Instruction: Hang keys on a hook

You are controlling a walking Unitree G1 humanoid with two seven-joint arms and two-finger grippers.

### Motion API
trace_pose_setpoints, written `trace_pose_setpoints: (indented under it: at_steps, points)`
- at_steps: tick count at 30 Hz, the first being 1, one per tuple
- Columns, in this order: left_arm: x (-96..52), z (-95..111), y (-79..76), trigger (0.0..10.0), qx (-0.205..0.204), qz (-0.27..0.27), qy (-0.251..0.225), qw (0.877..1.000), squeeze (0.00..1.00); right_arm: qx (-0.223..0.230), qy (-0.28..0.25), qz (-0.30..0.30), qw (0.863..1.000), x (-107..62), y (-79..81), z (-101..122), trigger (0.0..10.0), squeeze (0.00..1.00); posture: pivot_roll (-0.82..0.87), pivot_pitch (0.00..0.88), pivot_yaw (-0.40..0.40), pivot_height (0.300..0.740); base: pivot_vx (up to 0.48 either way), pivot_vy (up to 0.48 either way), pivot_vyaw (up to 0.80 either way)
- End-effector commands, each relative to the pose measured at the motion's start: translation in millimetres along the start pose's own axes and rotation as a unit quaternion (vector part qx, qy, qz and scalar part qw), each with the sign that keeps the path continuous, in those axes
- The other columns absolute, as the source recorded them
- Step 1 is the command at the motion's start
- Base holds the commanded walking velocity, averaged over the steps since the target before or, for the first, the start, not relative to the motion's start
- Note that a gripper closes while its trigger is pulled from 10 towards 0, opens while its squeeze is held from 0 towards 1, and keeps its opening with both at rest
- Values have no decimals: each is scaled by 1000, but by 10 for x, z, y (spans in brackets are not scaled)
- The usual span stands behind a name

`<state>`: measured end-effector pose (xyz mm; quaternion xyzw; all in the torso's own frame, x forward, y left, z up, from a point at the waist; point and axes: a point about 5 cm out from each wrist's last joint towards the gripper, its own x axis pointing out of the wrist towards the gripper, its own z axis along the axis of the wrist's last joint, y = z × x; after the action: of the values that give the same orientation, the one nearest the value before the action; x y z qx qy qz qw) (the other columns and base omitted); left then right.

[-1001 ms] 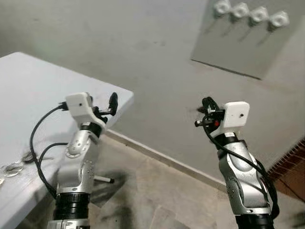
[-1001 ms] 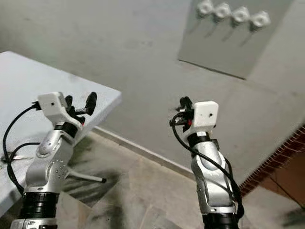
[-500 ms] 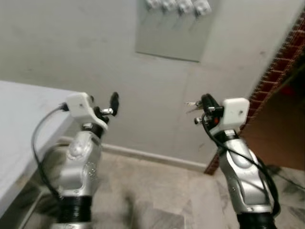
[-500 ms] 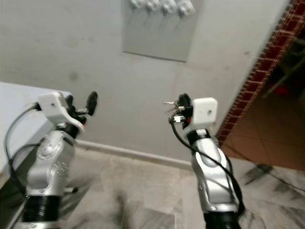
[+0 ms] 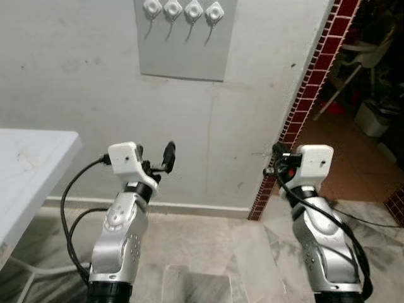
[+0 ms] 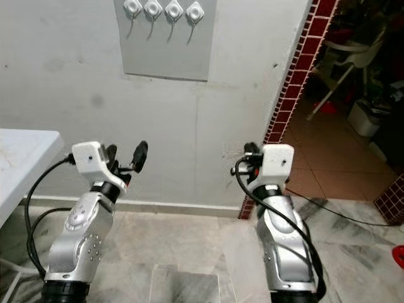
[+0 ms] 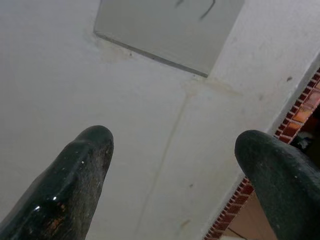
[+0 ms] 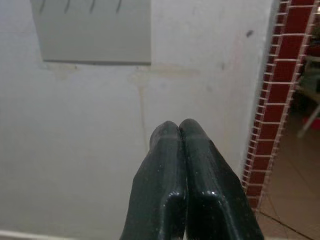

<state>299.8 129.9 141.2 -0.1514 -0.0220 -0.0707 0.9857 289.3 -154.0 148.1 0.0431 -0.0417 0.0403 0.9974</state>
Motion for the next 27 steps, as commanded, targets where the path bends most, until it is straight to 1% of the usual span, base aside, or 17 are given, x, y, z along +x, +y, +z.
trace_pose_setpoints:
  at_steps: [1,3,6,11,16,21,24,27]
  points:
    - [-8,24,-8,10000,-1,9,-1,1000,0,-2,-3,-16,1000,-12,-27,50,10000,0,18,0,-51,715,0,0,0]
    - [-11,21,0,10000,-7,14,0,1000,0,-8,0,-31,999,-22,-42,45,10000,0,18,0,-51,715,0,0,0]
    - [-17,41,10,10000,-12,8,-1,1000,0,4,-3,-14,1000,-42,-26,51,10000,0,17,0,-49,715,0,0,0]
    - [-35,36,23,10000,-5,4,5,1000,0,3,6,-17,1000,-62,-54,32,10000,0,17,0,-47,715,0,0,0]
    - [-122,-28,127,10000,10,5,24,1000,0,0,15,8,1000,-129,-102,-2,10000,0,14,0,-44,715,0,0,0]
    - [-170,-53,189,10000,10,15,33,999,0,-12,13,-3,1000,-173,-148,-5,10000,0,13,0,-45,715,0,0,0]
    - [-207,-37,213,10000,-3,23,27,999,0,-7,16,-7,1000,-207,-186,-7,10000,0,14,0,-49,715,0,0,0]
    - [-230,-37,229,10000,-28,36,26,999,0,-11,17,-4,1000,-229,-187,-3,10000,0,14,0,-51,715,340,0,0]
